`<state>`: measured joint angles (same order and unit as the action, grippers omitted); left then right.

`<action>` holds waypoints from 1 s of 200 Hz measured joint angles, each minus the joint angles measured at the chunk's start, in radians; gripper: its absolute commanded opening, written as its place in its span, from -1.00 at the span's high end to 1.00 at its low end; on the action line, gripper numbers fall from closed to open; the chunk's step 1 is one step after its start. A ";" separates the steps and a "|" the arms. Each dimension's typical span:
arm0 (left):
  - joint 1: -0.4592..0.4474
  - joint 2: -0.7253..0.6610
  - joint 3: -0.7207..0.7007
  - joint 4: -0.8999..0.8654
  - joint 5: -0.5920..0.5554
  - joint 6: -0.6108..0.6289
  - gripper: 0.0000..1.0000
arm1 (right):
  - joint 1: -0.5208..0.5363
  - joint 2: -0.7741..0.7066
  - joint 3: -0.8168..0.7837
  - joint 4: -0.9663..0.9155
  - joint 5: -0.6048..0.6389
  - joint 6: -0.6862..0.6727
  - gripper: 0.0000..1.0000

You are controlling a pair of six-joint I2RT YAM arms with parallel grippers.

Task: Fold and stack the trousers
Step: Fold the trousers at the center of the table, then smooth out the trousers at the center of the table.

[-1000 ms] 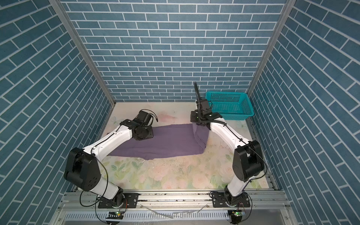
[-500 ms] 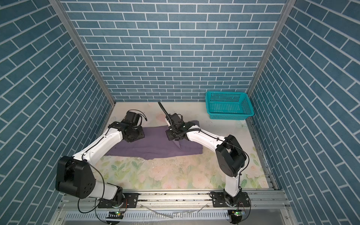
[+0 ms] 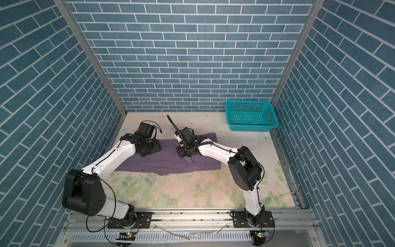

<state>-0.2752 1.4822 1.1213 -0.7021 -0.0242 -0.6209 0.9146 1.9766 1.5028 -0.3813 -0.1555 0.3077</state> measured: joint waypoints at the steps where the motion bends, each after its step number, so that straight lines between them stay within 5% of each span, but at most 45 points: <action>1: 0.000 0.000 0.000 0.000 0.000 0.000 -0.39 | 0.002 0.003 0.000 -0.001 -0.001 -0.001 0.34; 37: -0.001 0.040 0.013 -0.002 0.012 0.003 -0.40 | 0.038 0.014 -0.009 -0.016 -0.026 -0.005 0.31; 76: -0.084 0.154 0.159 -0.019 0.004 0.023 -0.39 | 0.000 -0.148 -0.111 -0.006 0.002 -0.018 0.37; 147: -0.319 0.406 0.339 0.016 0.032 0.056 -0.47 | -0.468 -0.498 -0.453 0.083 -0.007 0.176 0.39; 200: -0.384 0.478 0.336 0.026 0.044 0.056 -0.51 | -0.572 -0.532 -0.557 0.076 -0.072 0.258 0.39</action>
<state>-0.6594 1.9598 1.4574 -0.6762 0.0196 -0.5644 0.3428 1.4448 0.9455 -0.3054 -0.2272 0.5659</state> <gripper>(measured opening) 0.756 0.307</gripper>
